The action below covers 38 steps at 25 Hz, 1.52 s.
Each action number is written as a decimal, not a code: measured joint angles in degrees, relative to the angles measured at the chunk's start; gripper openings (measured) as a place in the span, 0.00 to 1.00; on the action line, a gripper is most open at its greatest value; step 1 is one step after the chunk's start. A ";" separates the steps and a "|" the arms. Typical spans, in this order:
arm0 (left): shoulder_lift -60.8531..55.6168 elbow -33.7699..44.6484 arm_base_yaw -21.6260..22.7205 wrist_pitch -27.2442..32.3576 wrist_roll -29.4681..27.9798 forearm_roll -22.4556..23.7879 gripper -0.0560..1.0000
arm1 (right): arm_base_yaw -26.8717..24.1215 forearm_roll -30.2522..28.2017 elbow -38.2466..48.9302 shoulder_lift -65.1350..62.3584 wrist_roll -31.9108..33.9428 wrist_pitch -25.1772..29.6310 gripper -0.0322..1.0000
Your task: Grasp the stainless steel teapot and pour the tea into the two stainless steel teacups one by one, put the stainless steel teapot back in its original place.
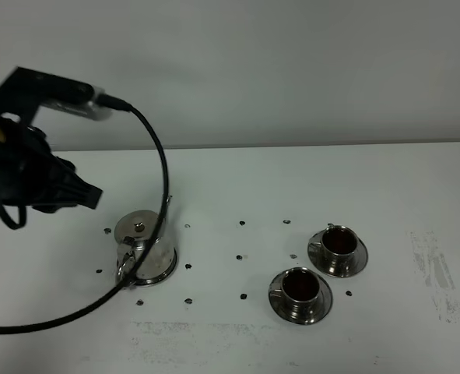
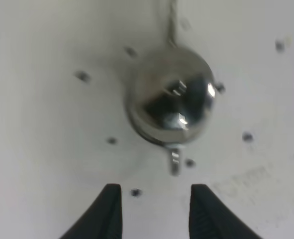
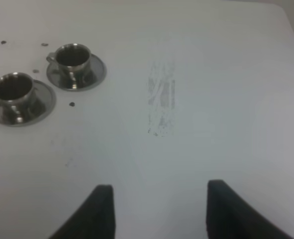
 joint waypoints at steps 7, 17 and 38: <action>-10.37 0.00 0.06 0.37 0.00 -0.11 0.42 | 0.00 0.00 0.00 0.00 0.00 0.00 0.46; -22.70 0.69 5.62 19.40 -7.08 1.89 0.42 | 0.00 0.00 0.00 0.00 0.00 0.00 0.46; -68.93 43.52 19.25 15.10 -11.83 -0.43 0.42 | 0.00 0.00 0.00 0.00 0.00 0.00 0.46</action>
